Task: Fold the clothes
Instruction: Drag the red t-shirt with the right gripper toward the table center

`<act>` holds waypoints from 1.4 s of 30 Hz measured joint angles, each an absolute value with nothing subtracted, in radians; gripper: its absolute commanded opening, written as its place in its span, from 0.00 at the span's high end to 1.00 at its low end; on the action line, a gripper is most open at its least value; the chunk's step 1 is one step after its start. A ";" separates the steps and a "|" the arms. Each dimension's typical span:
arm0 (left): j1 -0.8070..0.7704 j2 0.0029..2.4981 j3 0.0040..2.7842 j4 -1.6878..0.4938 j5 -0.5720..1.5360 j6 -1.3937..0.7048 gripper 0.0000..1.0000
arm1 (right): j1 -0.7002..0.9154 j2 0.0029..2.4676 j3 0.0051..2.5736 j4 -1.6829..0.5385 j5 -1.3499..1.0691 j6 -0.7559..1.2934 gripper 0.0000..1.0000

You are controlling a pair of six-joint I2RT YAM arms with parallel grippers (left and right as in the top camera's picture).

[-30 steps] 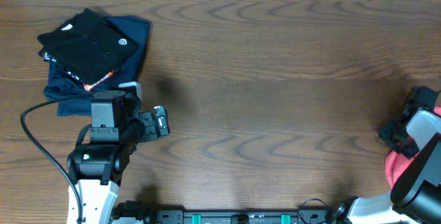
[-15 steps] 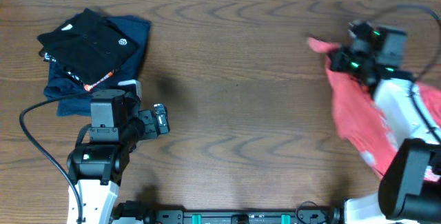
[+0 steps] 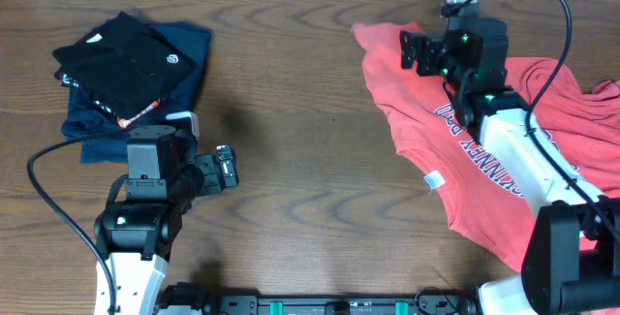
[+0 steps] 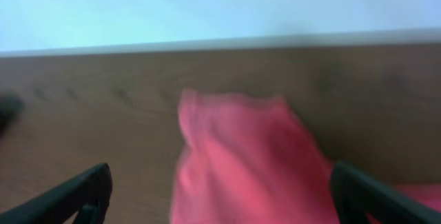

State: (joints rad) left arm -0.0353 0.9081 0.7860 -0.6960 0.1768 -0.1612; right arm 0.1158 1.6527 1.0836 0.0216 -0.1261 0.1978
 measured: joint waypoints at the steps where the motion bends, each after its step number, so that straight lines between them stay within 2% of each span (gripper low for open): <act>1: -0.035 0.908 0.786 -0.695 0.177 -0.161 0.02 | 0.102 1.645 1.083 -0.040 -0.121 0.198 0.01; 5: -0.035 0.908 0.787 -0.692 0.177 -0.161 0.02 | 0.023 1.586 1.081 -0.339 -0.109 0.199 0.01; 9: -0.035 0.908 0.788 -0.692 0.177 -0.161 0.02 | -0.047 1.531 1.083 -0.650 -0.094 0.186 0.07; 13: -0.035 0.908 0.788 -0.691 0.177 -0.161 0.02 | -0.039 1.531 1.033 -0.776 -0.098 0.174 0.05; 18: -0.035 0.908 0.788 -0.697 0.177 -0.161 0.02 | -0.034 1.533 0.901 -0.693 -0.096 0.171 0.04; 21: -0.035 0.908 0.788 -0.700 0.177 -0.161 0.02 | -0.034 1.537 0.813 -0.588 -0.098 0.170 0.08; 24: -0.035 0.908 0.788 -0.700 0.177 -0.162 0.02 | -0.034 1.538 0.744 -0.499 -0.112 0.166 0.20; 26: -0.035 0.908 0.788 -0.701 0.177 -0.162 0.02 | -0.034 1.538 0.707 -0.448 -0.135 0.165 0.41; 28: -0.035 0.908 0.788 -0.701 0.177 -0.162 0.02 | -0.032 1.538 0.690 -0.406 -0.154 0.167 0.51; 33: -0.035 0.908 0.788 -0.700 0.177 -0.162 0.02 | 0.003 1.539 0.664 -0.332 -0.209 0.165 0.68; 38: -0.035 0.908 0.788 -0.701 0.177 -0.162 0.02 | 0.065 1.573 0.661 -0.247 -0.232 0.175 0.74; 42: -0.035 0.908 0.788 -0.701 0.177 -0.162 0.02 | 0.095 1.626 0.668 -0.122 -0.265 0.192 0.74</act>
